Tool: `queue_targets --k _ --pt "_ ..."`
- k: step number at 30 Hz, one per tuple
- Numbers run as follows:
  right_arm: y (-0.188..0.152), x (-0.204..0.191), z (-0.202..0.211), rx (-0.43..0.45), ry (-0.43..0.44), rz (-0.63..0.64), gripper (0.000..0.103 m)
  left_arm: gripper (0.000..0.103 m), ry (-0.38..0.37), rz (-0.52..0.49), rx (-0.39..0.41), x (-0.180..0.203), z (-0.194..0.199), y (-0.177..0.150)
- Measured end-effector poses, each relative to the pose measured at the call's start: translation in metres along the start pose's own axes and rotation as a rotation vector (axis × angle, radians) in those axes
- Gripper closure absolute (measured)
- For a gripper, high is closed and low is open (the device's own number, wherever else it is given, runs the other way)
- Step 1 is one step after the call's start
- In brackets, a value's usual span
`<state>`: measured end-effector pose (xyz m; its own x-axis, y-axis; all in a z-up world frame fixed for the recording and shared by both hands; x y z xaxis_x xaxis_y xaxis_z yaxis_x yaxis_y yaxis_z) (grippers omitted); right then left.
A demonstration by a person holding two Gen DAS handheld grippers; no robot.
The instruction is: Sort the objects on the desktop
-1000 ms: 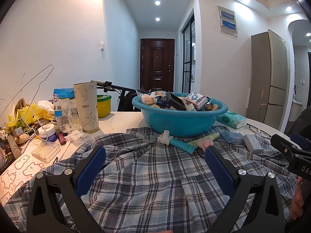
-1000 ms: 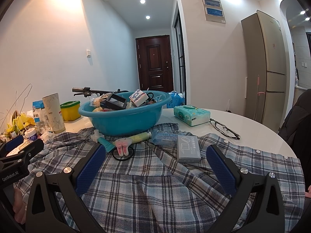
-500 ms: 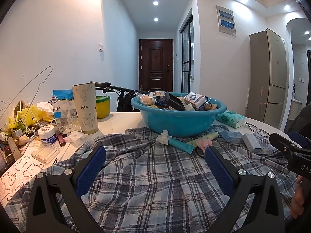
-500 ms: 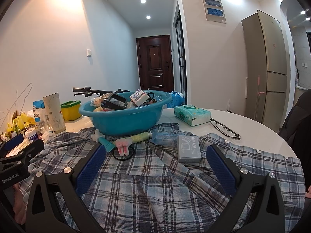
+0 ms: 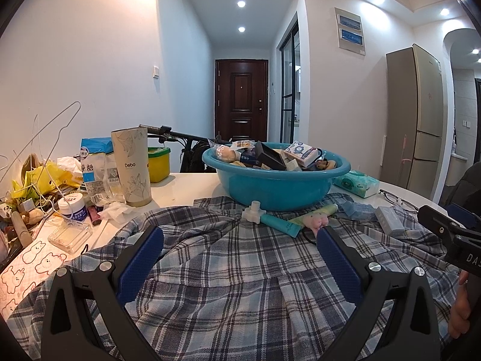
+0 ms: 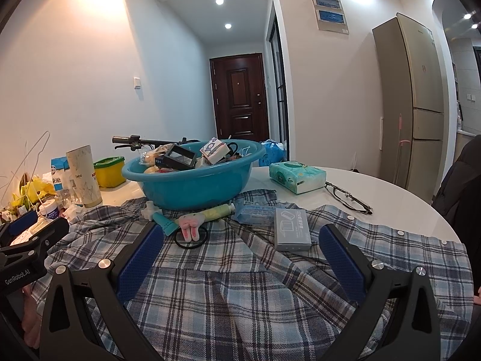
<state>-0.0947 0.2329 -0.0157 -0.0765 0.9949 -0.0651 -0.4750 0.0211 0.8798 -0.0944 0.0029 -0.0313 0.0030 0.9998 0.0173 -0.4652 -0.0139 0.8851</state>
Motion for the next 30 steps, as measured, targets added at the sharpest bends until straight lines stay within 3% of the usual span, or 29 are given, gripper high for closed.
queue_targets --k 30 --pt "-0.0002 0.0011 -0.0008 -0.001 0.003 -0.006 0.0 0.0 0.0 0.002 -0.005 -0.0006 -0.0004 -0.0004"
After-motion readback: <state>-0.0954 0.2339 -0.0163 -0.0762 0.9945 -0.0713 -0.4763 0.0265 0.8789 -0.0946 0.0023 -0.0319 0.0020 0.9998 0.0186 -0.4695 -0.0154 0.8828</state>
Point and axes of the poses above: each gripper's, at about its wrist camera, not at the fingertips, and z roughly against the way its jaws point, x to its right, y to its top, the point moved 10 cm from there along -z, roughly the way its jaws point, and after that the axes turned 9 degrees about -x, right-handed, at the moved point
